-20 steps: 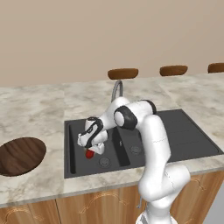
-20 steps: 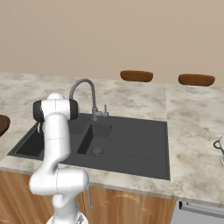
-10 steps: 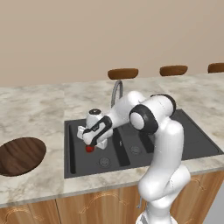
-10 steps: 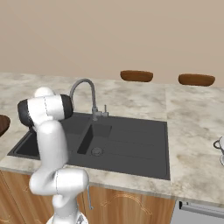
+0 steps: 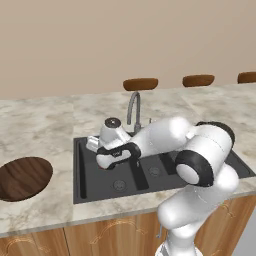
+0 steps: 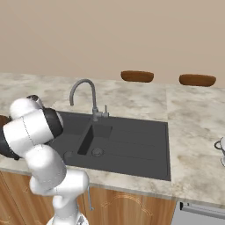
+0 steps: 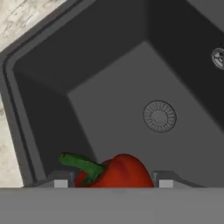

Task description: Pick the bell pepper from the sink and place it in the bowl. Then pick the bowl and place it in the microwave. Then close the microwave door and press the start button.

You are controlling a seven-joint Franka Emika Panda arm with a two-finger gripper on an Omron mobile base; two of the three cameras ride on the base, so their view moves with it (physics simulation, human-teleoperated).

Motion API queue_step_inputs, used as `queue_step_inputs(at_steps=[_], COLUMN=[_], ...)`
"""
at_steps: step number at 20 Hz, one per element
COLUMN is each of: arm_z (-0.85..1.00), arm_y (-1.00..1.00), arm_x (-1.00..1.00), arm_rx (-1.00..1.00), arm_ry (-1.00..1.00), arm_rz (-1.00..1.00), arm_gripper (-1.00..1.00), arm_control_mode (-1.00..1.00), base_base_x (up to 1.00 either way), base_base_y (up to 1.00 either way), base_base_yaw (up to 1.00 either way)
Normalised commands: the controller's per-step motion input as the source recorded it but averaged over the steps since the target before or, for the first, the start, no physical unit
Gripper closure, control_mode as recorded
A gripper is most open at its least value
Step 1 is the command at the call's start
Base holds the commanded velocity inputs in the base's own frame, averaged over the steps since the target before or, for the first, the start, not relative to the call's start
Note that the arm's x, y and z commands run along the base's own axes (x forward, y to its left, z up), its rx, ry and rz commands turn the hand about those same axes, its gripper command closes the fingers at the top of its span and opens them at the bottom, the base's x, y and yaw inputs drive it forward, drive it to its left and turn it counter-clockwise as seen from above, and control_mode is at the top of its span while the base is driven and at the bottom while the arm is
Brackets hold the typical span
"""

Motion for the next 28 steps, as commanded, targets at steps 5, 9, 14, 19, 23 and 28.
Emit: queue_step_inputs(at_steps=[5,9,14,19,23,28], arm_z=[1.0,1.0,0.8,0.17,-0.23,-0.17], arm_y=[0.14,0.6,0.97,1.0,1.0,0.84], arm_x=[-0.5,-0.4,-0.13,0.0,0.0,0.0], arm_rx=[0.0,-0.08,-0.24,-0.33,-0.27,-0.12], arm_ry=[-0.1,0.0,-0.01,0.0,0.0,0.01], arm_rz=[0.21,0.35,0.42,0.31,0.29,0.29], arm_gripper=[1.0,1.0,1.0,1.0,1.0,1.0], arm_control_mode=[-1.0,-1.0,-1.0,-1.0,-1.0,-1.0], base_base_x=[0.0,0.0,0.0,0.0,0.0,0.0], base_base_y=[0.0,0.0,0.0,0.0,0.0,0.0], base_base_yaw=[0.0,0.0,0.0,0.0,0.0,0.0])
